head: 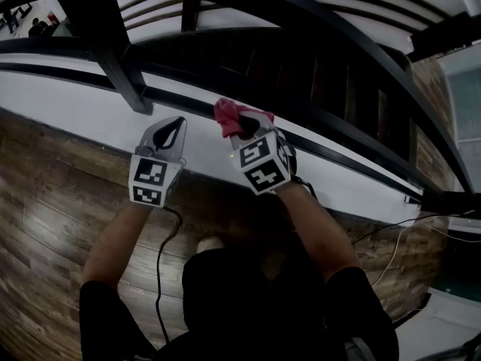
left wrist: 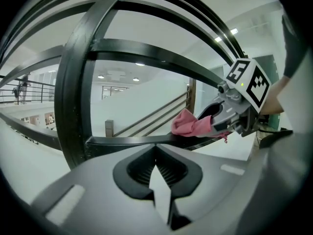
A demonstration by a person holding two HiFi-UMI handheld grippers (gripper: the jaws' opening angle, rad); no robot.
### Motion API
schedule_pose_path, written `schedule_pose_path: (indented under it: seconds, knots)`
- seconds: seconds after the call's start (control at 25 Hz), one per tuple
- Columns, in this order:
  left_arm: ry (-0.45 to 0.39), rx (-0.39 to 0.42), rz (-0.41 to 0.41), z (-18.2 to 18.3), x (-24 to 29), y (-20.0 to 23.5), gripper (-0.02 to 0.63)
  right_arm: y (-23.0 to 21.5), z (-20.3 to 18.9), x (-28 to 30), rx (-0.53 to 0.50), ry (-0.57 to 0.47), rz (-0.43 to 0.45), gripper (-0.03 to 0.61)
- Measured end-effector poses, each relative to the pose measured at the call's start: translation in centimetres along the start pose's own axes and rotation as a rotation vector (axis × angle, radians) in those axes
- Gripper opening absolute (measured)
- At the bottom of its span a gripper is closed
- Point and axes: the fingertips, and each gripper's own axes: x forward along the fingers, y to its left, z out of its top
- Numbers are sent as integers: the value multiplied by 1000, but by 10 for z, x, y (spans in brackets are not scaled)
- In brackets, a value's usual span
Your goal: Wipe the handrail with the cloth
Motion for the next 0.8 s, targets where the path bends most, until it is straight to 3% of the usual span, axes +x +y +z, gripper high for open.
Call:
schedule_pose_path:
  seconds: [0.8]
  knots:
    - [-42, -42, 178, -16, -44, 61, 0, 42, 64, 38, -114, 2, 66, 51]
